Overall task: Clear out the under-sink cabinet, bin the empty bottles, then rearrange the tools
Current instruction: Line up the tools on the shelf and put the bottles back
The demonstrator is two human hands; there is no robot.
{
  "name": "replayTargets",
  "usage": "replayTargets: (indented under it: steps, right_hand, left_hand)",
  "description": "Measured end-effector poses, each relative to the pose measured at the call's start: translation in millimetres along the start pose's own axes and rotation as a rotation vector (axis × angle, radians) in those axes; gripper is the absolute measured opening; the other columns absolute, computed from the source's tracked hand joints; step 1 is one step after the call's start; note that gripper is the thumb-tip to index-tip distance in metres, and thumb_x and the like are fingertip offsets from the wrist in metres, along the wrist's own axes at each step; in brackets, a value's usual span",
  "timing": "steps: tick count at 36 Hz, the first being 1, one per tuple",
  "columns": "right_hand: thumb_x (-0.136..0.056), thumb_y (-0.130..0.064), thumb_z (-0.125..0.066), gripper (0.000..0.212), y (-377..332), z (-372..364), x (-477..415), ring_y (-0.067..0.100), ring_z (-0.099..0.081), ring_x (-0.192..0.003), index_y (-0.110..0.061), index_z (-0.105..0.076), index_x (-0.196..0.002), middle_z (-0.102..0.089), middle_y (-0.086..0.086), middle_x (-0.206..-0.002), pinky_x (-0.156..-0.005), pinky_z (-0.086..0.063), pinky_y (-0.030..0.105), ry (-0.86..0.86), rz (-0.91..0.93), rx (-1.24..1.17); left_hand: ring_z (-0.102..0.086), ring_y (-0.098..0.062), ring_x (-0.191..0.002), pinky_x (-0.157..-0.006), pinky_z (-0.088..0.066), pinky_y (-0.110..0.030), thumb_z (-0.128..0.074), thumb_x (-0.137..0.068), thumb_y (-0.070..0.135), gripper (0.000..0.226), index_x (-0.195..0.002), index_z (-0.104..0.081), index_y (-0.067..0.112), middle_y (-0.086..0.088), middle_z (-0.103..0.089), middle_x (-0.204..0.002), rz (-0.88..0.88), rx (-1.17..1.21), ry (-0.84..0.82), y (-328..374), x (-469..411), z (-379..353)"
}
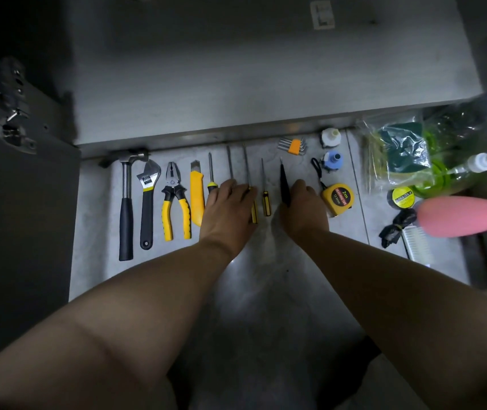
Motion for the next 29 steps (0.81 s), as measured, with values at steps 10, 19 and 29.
replayTargets:
  steps: [10, 19, 29]
  right_hand:
    - [-0.099, -0.015, -0.055, 0.029, 0, -3, 1, 0.029, -0.060, -0.101, -0.007, -0.047, -0.125, -0.055, 0.015, -0.118, -0.085, -0.051, 0.036, 0.006, 0.011, -0.032]
    - [-0.095, -0.024, -0.060, 0.032, 5, -2, 9, 0.025, -0.058, -0.098, -0.011, -0.046, -0.121, -0.050, 0.011, -0.119, -0.079, -0.054, 0.037, 0.087, 0.052, -0.025]
    - [-0.088, -0.019, -0.056, 0.029, -10, -2, 23, 0.027, -0.052, -0.102, -0.011, -0.063, -0.116, -0.059, 0.010, -0.112, -0.081, -0.048, 0.036, 0.249, 0.467, 0.212]
  left_hand:
    - [-0.034, -0.028, -0.142, -0.115, -0.028, -0.042, -0.071, -0.083, 0.045, 0.075, -0.149, -0.044, 0.023, 0.002, -0.051, -0.146, 0.023, 0.021, 0.002, 0, -3, 0]
    - [-0.035, -0.028, -0.141, -0.114, -0.026, -0.041, -0.072, -0.083, 0.045, 0.075, -0.149, -0.044, 0.023, 0.002, -0.051, -0.147, 0.029, 0.022, 0.005, 0, -2, 0]
    - [-0.038, -0.028, -0.139, -0.112, -0.031, -0.041, -0.074, -0.080, 0.044, 0.073, -0.146, -0.049, 0.024, 0.003, -0.054, -0.143, 0.038, 0.020, 0.017, -4, -3, -2]
Point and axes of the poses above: each hand's wrist, its own x-axis away from the middle knuckle, its own z-axis out of the back of the hand, y = z × x, the point moved 5 cm from there along -x, towards the middle knuckle
